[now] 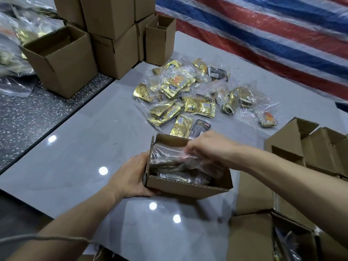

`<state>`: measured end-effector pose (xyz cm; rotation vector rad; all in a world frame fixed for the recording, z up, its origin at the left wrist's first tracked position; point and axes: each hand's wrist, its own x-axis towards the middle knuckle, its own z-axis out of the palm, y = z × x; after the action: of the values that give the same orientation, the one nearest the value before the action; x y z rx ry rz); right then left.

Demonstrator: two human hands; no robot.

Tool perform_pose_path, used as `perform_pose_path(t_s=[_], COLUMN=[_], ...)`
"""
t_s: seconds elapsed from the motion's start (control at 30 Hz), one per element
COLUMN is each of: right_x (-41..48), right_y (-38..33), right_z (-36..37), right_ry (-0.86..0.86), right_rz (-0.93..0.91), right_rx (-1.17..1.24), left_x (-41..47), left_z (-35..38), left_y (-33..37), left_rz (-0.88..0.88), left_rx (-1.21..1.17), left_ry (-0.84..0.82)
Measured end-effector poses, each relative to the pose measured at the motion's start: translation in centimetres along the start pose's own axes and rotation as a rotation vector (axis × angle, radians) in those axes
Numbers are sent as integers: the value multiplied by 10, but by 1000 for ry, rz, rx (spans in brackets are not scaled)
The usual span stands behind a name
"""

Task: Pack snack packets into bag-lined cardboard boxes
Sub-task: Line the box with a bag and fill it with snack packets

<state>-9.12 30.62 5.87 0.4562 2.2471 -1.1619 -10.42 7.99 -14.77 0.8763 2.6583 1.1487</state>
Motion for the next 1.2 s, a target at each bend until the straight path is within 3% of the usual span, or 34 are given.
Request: perform_pose_path(t_s=[0.2, 0.33, 0.4, 0.43, 0.57, 0.77, 0.9, 1.03, 1.1, 1.2], right_x=[-4, -22, -29, -30, -20, 13, 24, 16, 9, -9], right_y=[8, 1, 1, 2, 12, 28, 38, 40, 39, 37], right_z=[26, 31, 34, 38, 45, 33, 23, 25, 27, 26], right_ry=[392, 638, 597, 503, 124, -85, -183, -161, -70, 149], right_rz=[-368, -810, -1007, -987, -550, -467, -376, -360, -415, -646], right_rx=[-818, -939, -929, -938, -869, -697, -328, -273, -446, -717], left_x=[1, 2, 3, 3, 3, 3, 3, 3, 5, 7], left_z=[0, 2, 2, 2, 1, -1, 2, -1, -3, -2], left_y=[0, -2, -3, -3, -2, 1, -1, 1, 3, 3], left_rz=[20, 30, 21, 24, 60, 48, 17, 31, 47, 74], left_rx=[-18, 3, 8, 1, -39, -32, -46, -82, -115, -199], left_ry=[-13, -21, -17, -19, -20, -17, -39, -41, -40, -92])
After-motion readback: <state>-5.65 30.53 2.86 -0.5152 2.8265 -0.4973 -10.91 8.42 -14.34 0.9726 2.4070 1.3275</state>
